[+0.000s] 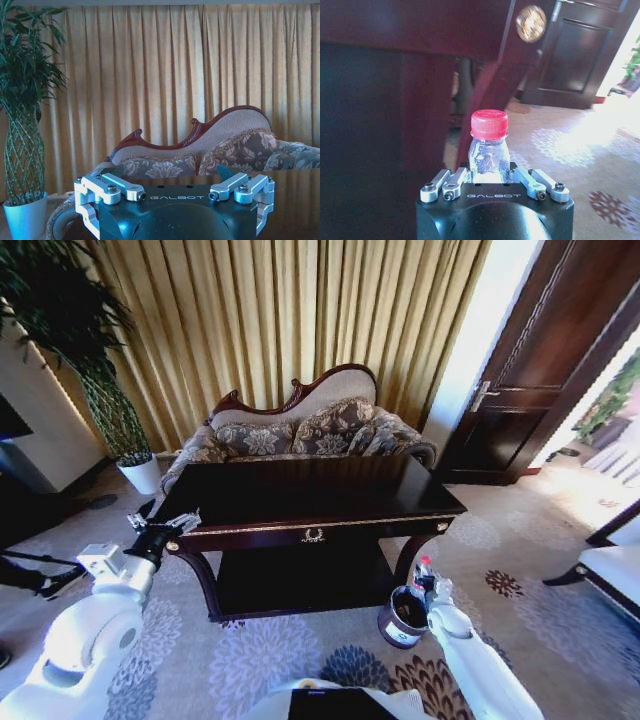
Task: Move to the front of the table and place the trash on the table into the trash bin.
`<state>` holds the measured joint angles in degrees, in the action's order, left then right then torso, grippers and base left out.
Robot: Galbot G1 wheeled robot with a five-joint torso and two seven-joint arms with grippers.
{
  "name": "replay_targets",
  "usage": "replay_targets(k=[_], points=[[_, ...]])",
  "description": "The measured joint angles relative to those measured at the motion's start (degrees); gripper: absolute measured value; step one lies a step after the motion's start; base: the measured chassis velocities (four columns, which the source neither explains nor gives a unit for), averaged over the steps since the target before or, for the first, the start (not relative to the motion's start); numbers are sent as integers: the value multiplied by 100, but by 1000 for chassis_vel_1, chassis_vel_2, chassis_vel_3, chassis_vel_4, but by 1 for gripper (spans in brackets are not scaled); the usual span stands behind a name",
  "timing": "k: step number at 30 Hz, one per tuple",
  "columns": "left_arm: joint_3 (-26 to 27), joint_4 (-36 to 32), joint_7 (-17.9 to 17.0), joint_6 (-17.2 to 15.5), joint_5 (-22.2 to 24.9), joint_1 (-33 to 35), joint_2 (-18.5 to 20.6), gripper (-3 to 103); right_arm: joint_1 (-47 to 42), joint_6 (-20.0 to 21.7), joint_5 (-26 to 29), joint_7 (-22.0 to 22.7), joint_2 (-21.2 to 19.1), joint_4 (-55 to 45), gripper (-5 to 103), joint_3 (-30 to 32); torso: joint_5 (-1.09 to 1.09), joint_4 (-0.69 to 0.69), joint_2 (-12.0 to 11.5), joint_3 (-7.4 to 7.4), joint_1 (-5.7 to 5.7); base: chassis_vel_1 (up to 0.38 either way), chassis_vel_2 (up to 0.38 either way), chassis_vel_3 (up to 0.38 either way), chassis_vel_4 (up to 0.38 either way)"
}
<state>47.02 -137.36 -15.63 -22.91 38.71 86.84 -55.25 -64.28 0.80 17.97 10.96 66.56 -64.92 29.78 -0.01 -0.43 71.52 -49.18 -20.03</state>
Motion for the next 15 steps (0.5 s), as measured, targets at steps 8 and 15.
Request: replay_targets(k=[8, 15], points=[[-170, -3, -1, 38, -111, 15, -32, 100, 171, -126, -119, 117, 190, 313, 51, 14, -1, 0, 0, 0, 0, 0, 0, 0, 0], [-156, 6, 66, 113, -117, 13, 21, 100, 86, -122, -128, 136, 244, 203, 73, 40, 0, 0, 0, 0, 0, 0, 0, 0, 0]])
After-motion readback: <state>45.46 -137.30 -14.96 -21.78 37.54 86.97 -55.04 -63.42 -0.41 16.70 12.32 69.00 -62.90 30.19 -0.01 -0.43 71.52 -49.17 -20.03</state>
